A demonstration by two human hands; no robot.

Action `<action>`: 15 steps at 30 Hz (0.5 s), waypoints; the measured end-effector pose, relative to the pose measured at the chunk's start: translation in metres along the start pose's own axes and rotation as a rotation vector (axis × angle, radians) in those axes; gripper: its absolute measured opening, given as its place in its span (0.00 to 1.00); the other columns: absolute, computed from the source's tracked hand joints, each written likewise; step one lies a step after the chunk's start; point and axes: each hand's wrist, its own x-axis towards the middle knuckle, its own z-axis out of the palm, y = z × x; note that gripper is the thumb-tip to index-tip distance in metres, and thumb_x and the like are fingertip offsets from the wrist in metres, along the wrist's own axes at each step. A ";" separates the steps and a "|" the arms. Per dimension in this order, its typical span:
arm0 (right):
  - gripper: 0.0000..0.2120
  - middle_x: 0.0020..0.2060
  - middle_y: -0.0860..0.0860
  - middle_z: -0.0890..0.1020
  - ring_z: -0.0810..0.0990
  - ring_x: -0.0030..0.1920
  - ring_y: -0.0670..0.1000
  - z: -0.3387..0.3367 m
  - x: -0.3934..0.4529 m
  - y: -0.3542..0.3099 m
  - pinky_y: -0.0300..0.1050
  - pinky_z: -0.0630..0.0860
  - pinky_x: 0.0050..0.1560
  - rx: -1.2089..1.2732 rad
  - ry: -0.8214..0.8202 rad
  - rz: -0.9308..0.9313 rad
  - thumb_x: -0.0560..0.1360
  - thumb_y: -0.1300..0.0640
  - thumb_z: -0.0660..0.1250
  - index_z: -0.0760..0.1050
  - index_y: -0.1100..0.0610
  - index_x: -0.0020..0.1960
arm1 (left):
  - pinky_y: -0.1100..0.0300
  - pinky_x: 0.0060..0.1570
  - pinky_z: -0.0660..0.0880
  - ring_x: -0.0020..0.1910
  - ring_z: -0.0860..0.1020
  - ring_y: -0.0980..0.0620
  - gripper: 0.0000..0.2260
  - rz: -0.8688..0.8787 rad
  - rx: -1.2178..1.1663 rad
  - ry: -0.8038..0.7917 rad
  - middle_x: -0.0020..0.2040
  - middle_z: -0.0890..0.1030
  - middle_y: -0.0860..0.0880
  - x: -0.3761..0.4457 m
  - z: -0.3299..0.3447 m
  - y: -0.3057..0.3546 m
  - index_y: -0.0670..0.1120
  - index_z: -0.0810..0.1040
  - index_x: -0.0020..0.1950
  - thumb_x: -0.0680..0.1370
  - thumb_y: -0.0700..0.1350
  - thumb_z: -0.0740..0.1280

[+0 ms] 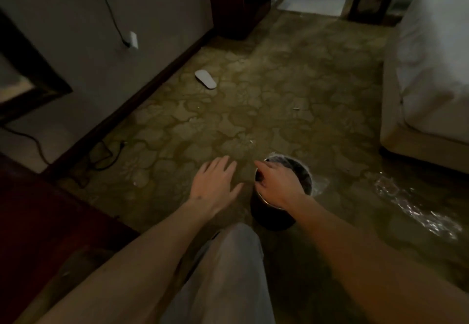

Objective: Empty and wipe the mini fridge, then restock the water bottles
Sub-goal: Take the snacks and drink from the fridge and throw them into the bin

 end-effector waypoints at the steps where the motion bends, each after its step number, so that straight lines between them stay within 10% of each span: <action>1: 0.29 0.71 0.51 0.71 0.69 0.70 0.55 -0.007 -0.004 -0.012 0.56 0.67 0.69 -0.002 -0.001 -0.015 0.78 0.46 0.62 0.60 0.50 0.76 | 0.49 0.75 0.57 0.77 0.58 0.50 0.30 -0.019 0.004 0.004 0.79 0.60 0.49 -0.010 -0.009 -0.006 0.52 0.60 0.78 0.79 0.63 0.57; 15: 0.35 0.74 0.51 0.66 0.64 0.73 0.55 -0.089 -0.061 -0.195 0.57 0.63 0.70 -0.071 0.157 -0.343 0.77 0.42 0.64 0.54 0.50 0.78 | 0.51 0.73 0.56 0.76 0.59 0.49 0.30 -0.162 0.137 0.246 0.78 0.61 0.49 -0.155 -0.142 -0.076 0.51 0.61 0.77 0.79 0.65 0.54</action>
